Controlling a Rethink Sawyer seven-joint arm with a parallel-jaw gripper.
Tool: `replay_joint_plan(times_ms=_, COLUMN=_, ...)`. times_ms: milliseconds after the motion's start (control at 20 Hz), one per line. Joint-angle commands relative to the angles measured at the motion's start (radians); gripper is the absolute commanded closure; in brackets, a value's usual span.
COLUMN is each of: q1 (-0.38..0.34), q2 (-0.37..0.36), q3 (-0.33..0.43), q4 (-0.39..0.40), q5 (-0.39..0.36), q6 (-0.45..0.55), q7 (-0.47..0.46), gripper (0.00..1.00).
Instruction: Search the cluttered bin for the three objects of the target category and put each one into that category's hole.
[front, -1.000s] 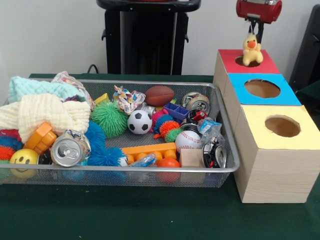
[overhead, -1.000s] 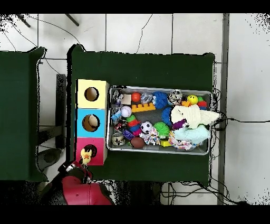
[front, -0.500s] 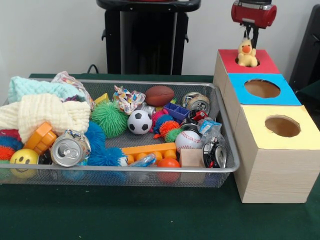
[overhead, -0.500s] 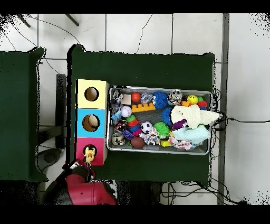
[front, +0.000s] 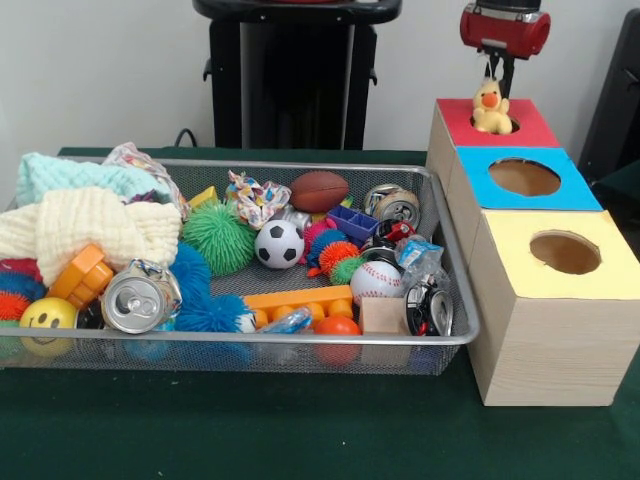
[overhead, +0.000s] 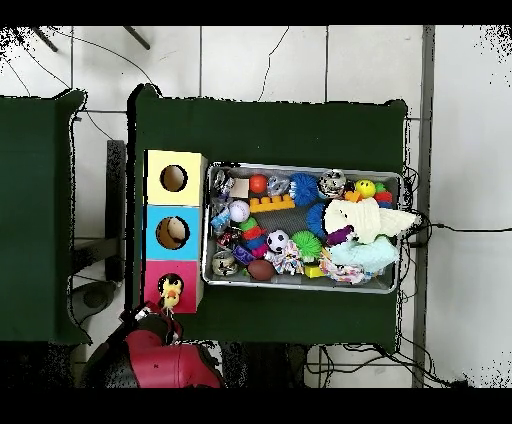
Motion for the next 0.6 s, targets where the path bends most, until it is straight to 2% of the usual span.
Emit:
replay_joint_plan(times_ms=50, q1=-0.007, q2=0.031, q3=0.061, q4=0.010, q5=-0.001, q6=-0.017, q7=0.102, gripper=1.00)
replay_joint_plan(times_ms=250, q1=0.020, q2=0.035, q3=0.040, q4=-0.004, q5=0.011, q6=-0.004, q7=0.105, gripper=1.00)
replay_joint_plan(times_ms=400, q1=0.032, q2=0.041, q3=0.025, q4=-0.005, q5=0.008, q6=-0.032, q7=0.110, gripper=1.00)
replay_joint_plan(times_ms=450, q1=0.040, q2=0.043, q3=0.016, q4=-0.006, q5=0.012, q6=-0.035, q7=0.114, gripper=0.00)
replay_joint_plan(times_ms=600, q1=0.050, q2=0.038, q3=0.009, q4=-0.014, q5=0.021, q6=-0.005, q7=0.112, gripper=0.00)
